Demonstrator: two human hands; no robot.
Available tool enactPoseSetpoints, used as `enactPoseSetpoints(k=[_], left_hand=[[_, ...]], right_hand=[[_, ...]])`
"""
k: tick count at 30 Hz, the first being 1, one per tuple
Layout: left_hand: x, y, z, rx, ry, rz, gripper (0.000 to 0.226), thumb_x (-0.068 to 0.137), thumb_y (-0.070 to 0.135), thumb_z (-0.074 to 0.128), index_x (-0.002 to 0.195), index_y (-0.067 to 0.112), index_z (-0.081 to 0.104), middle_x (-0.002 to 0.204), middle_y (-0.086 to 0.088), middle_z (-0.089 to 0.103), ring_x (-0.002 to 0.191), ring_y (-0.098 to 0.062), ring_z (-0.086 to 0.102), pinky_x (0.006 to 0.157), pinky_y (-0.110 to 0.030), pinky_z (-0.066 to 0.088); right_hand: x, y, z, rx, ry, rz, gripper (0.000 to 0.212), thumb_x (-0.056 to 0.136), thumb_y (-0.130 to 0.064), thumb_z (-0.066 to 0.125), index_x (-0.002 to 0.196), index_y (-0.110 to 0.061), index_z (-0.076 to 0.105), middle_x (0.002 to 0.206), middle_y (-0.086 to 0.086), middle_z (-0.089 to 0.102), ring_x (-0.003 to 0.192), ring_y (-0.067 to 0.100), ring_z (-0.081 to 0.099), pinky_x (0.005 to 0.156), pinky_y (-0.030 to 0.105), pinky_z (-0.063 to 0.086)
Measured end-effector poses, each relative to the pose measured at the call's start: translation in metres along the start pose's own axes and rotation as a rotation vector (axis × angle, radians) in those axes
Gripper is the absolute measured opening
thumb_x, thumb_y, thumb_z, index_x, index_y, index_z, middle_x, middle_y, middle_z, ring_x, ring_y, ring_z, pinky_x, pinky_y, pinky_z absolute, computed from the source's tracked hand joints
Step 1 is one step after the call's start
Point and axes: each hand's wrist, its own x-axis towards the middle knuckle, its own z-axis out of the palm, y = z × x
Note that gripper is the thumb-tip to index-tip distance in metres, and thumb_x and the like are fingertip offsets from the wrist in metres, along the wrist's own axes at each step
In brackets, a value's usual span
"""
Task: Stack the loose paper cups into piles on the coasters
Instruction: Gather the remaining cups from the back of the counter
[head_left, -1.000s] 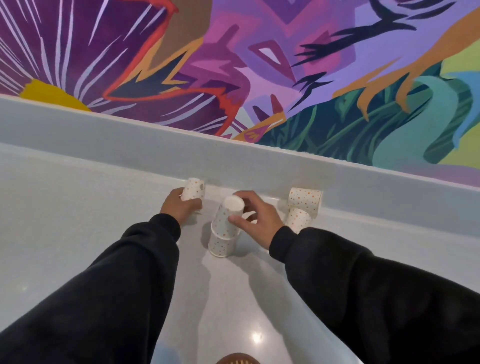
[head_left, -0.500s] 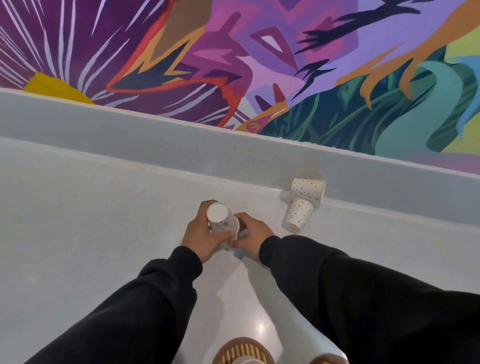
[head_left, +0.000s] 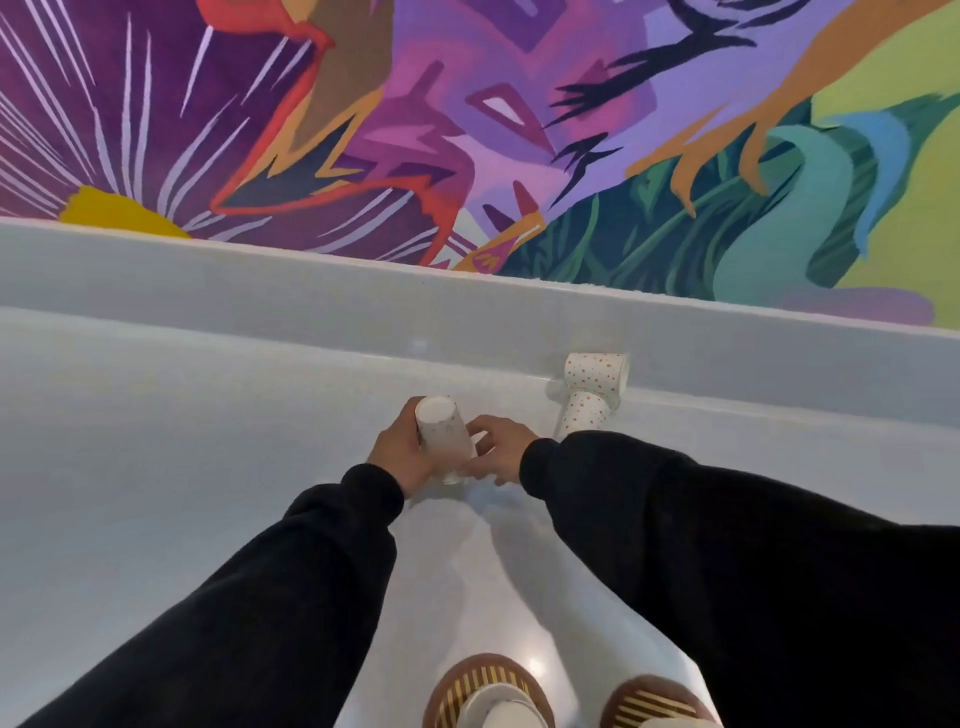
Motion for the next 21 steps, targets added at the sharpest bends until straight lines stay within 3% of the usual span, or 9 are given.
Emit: enactPoseSetpoints(k=[3, 6, 8, 12, 16, 21], left_hand=[[-0.001, 0.049, -0.018, 0.01, 0.006, 0.061, 0.083, 0.054, 0.032, 0.095, 0.126, 0.032, 0.053, 0.116, 0.005, 0.07, 0.112, -0.02, 0.066, 0.09, -0.042, 0.06], [-0.015, 0.11, -0.024, 0.042, 0.011, 0.172, 0.083, 0.057, 0.025, 0.099, 0.128, 0.028, 0.055, 0.119, 0.002, 0.07, 0.112, -0.022, 0.067, 0.094, -0.051, 0.059], [-0.03, 0.152, -0.02, 0.099, -0.02, 0.276, 0.082, 0.064, 0.017, 0.097, 0.133, 0.027, 0.053, 0.12, 0.004, 0.07, 0.112, -0.019, 0.066, 0.094, -0.047, 0.059], [-0.076, 0.224, 0.004, 0.238, -0.124, 0.453, 0.092, 0.073, 0.016, 0.092, 0.148, 0.034, 0.042, 0.126, 0.014, 0.064, 0.109, -0.001, 0.064, 0.08, -0.016, 0.056], [-0.117, 0.267, 0.057, 0.385, -0.135, 0.521, 0.073, 0.07, 0.036, 0.09, 0.13, 0.026, 0.05, 0.121, 0.006, 0.065, 0.109, -0.014, 0.065, 0.094, -0.037, 0.056], [-0.165, 0.283, 0.139, 0.405, -0.212, 0.547, 0.075, 0.075, 0.032, 0.088, 0.139, 0.03, 0.048, 0.122, 0.01, 0.066, 0.11, -0.012, 0.064, 0.096, -0.039, 0.056]], right_hand=[[-0.029, -0.024, -0.041, 0.122, 0.104, -0.042, 0.059, 0.075, -0.028, 0.09, 0.126, -0.019, 0.063, 0.097, 0.004, 0.071, 0.092, 0.025, 0.071, 0.081, 0.044, 0.064], [-0.072, -0.047, -0.087, 0.235, 0.168, -0.086, 0.057, 0.076, -0.021, 0.09, 0.125, -0.012, 0.065, 0.096, 0.007, 0.074, 0.087, 0.021, 0.074, 0.08, 0.041, 0.064], [-0.107, -0.057, -0.115, 0.246, 0.203, -0.131, 0.052, 0.077, -0.02, 0.089, 0.124, -0.011, 0.067, 0.1, 0.011, 0.077, 0.086, 0.021, 0.075, 0.081, 0.041, 0.062], [-0.185, -0.049, -0.161, 0.234, 0.267, -0.232, 0.043, 0.08, -0.019, 0.086, 0.12, -0.016, 0.072, 0.098, 0.005, 0.08, 0.086, 0.015, 0.074, 0.078, 0.036, 0.056], [-0.265, -0.01, -0.192, 0.173, 0.306, -0.279, 0.042, 0.081, -0.019, 0.087, 0.121, -0.018, 0.075, 0.1, -0.004, 0.079, 0.085, 0.002, 0.071, 0.073, 0.015, 0.052], [-0.338, 0.064, -0.197, 0.213, 0.408, -0.282, 0.038, 0.077, -0.014, 0.089, 0.113, -0.012, 0.077, 0.106, 0.004, 0.079, 0.09, 0.018, 0.072, 0.083, 0.03, 0.058]])
